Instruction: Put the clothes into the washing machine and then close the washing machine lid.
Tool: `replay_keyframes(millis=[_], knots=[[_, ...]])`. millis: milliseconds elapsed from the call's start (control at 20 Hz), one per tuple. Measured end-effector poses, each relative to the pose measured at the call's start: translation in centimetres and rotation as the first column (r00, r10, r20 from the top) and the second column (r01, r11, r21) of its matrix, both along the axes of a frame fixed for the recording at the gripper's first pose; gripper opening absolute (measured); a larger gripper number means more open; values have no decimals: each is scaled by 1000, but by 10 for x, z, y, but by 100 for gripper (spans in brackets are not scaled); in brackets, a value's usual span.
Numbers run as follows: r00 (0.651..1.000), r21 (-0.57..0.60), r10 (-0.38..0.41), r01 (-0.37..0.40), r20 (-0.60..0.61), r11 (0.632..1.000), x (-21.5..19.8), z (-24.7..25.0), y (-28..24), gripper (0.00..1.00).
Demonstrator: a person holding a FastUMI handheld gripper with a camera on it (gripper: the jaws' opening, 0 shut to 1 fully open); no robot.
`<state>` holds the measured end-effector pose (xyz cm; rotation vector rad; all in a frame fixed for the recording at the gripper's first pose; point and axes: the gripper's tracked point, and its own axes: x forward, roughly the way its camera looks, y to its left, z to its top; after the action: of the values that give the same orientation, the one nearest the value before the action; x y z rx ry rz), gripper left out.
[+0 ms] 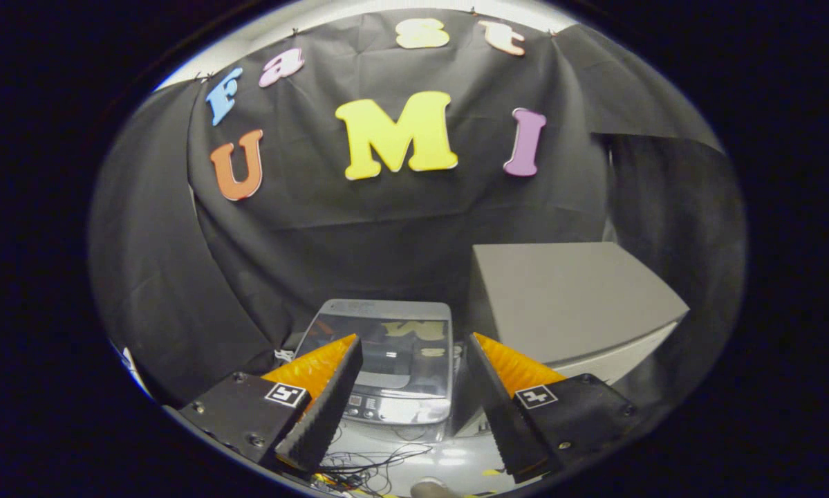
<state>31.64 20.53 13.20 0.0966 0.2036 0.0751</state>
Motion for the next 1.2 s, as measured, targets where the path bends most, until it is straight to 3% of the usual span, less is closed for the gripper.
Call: replay_keyframes(millis=[350, 750, 1200], knots=[[986, -25, -67, 72, 155, 997, -86, -1, -110, 95], [969, -27, -91, 99, 229, 995, -194, -61, -200, 95], [975, -73, -129, 144, 179, 987, -305, -141, -265, 95]])
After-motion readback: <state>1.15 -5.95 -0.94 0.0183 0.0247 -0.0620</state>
